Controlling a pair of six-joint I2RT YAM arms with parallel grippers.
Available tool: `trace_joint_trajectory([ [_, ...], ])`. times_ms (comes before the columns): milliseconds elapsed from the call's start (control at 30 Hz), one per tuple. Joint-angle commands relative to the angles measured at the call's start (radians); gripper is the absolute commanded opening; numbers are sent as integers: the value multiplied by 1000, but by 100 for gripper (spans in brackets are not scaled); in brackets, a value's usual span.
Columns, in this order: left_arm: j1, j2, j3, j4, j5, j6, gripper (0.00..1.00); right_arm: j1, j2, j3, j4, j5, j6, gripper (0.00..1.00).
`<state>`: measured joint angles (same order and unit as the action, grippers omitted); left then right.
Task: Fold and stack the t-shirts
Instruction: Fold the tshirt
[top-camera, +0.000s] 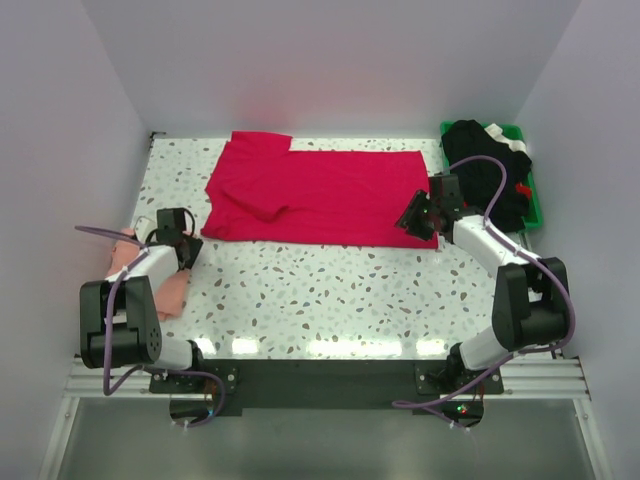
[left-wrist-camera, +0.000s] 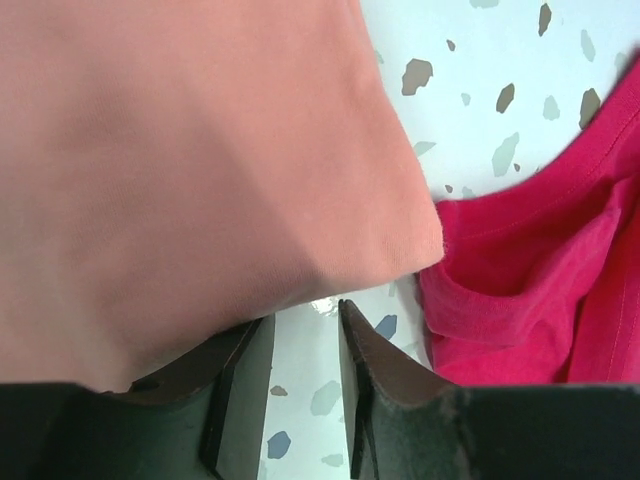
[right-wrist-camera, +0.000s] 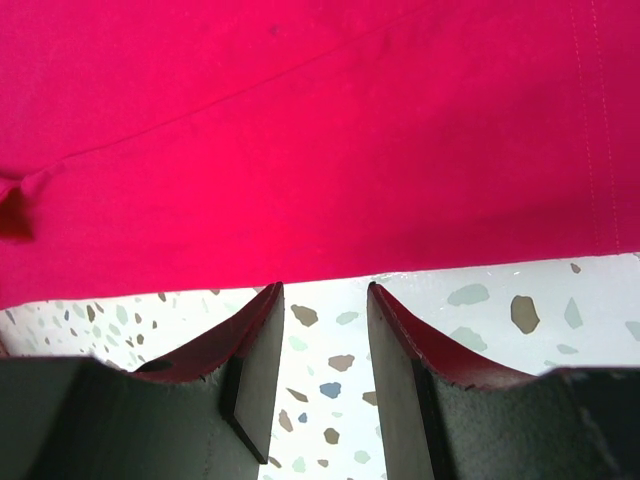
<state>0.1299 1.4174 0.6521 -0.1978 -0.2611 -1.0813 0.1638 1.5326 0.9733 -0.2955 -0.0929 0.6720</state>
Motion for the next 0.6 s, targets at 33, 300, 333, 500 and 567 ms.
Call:
trace_joint_trajectory([
  [33,10,6,9,83,40,26,42,5,-5,2,-8,35,-20,43],
  [300,7,-26,-62,281,181,52,50,3,9,-7,-2,42,-17,43],
  [333,7,-25,-66,288,183,52,50,3,12,-7,-4,45,-18,43],
  [500,4,3,-66,343,212,49,52,3,24,-13,2,61,-15,43],
  [567,2,12,-62,351,207,47,52,3,27,-25,9,64,-14,43],
])
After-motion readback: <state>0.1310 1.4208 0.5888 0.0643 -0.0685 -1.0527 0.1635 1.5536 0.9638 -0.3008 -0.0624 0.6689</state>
